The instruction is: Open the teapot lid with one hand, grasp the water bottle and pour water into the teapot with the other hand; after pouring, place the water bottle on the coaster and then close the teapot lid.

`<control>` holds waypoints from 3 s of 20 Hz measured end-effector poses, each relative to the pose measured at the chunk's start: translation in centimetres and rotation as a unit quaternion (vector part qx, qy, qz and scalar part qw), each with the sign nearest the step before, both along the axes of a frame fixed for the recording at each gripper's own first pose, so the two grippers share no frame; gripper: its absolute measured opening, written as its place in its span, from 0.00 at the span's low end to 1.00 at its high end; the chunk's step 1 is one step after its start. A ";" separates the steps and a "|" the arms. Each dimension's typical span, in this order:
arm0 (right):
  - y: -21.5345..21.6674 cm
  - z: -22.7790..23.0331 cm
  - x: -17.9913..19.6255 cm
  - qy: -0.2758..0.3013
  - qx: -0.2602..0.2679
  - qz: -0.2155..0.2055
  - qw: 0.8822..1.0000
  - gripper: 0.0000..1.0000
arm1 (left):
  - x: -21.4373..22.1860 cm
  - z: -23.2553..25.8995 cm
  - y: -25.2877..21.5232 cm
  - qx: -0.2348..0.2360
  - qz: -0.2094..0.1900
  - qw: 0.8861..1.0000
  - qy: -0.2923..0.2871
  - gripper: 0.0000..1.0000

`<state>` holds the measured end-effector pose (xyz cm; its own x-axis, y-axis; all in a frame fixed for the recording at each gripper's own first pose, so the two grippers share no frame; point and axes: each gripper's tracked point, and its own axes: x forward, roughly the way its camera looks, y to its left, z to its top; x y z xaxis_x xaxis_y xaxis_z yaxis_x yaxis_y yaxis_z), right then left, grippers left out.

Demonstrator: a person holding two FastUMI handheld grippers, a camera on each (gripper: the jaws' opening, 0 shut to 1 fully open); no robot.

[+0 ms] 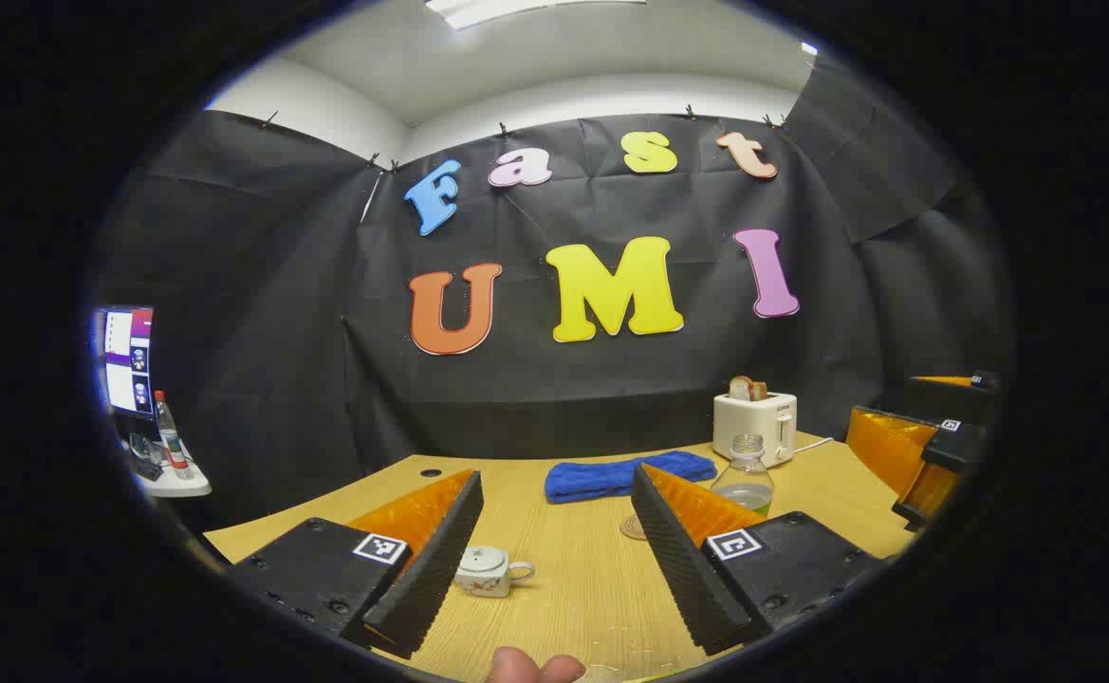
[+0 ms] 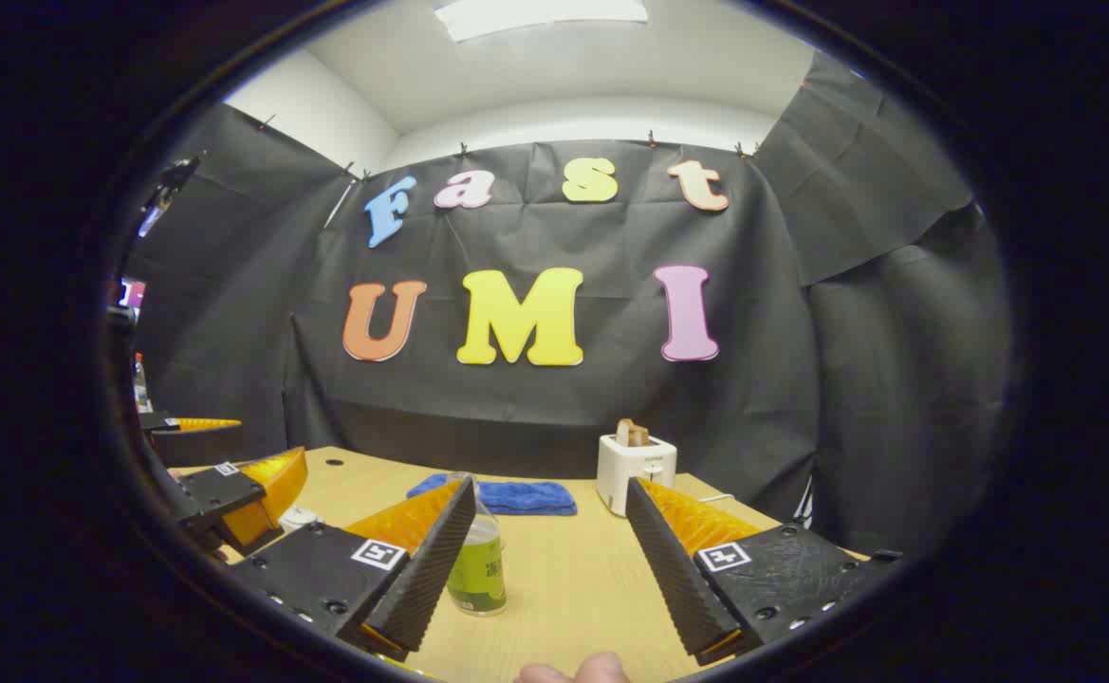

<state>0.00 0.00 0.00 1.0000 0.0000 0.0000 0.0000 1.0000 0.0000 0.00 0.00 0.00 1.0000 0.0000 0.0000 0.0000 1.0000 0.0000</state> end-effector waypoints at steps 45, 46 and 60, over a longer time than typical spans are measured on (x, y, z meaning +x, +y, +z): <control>-0.8 -6.5 2.5 0.060 0.024 0.039 0.997 0.95 | 0.6 -7.2 3.5 -0.031 0.045 0.996 0.066 0.99; -1.0 -6.5 2.5 0.059 0.022 0.038 0.997 0.96 | 1.0 -7.7 3.6 -0.032 0.042 0.996 0.073 0.99; -2.6 -8.1 3.8 0.074 0.016 0.022 0.997 0.95 | 7.4 -14.1 7.2 -0.033 0.062 0.985 0.157 0.57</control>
